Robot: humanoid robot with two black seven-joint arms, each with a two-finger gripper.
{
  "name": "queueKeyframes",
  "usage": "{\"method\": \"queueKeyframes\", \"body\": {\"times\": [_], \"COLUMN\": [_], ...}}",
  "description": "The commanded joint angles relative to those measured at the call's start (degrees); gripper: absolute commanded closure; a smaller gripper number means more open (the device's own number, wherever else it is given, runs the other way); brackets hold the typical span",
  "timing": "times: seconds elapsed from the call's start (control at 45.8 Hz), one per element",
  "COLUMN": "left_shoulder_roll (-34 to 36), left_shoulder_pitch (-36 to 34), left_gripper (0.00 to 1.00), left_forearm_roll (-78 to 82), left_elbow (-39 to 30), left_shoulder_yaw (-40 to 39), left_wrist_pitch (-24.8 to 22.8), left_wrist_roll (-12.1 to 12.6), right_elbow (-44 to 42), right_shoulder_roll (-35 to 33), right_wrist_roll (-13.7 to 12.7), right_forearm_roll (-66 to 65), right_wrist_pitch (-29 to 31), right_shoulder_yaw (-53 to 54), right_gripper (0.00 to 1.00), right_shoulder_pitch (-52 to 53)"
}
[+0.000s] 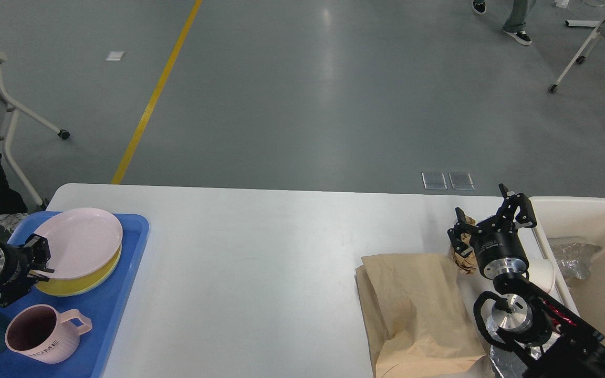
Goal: Tidy desktop
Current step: 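Lift the pink plate and stack it on the yellow plate, then release the pink plate and lower the left gripper to rest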
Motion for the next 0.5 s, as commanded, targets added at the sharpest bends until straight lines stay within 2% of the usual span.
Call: {"method": "queueKeyframes", "body": {"times": [0.0,0.153,0.328,0.393,0.481], "left_shoulder_roll": [0.1,0.5,3.5,7.7,9.1], "left_shoulder_pitch": [0.2,0.3,-1.8,-6.0,-6.6], "left_gripper": [0.28,0.07,0.05,0.04,0.04], "left_forearm_roll": [0.0,0.3,2.2,3.4,3.4], "left_elbow": [0.0,-0.1,-0.6,-0.6,-0.5], "left_shoulder_yaw": [-0.1,-0.1,-1.3,-5.9,-13.8], "left_wrist_pitch": [1.0,0.9,-2.4,-4.3,-4.3], "left_wrist_roll": [0.0,0.1,0.2,0.2,-0.4], "right_elbow": [0.0,0.0,0.0,0.0,0.0], "right_shoulder_roll": [0.0,0.0,0.0,0.0,0.0], "right_wrist_roll": [0.0,0.0,0.0,0.0,0.0], "right_forearm_roll": [0.0,0.0,0.0,0.0,0.0], "right_wrist_pitch": [0.0,0.0,0.0,0.0,0.0], "right_shoulder_yaw": [0.0,0.0,0.0,0.0,0.0], "right_gripper": [0.0,0.0,0.0,0.0,0.0], "right_shoulder_pitch": [0.0,0.0,0.0,0.0,0.0]}}
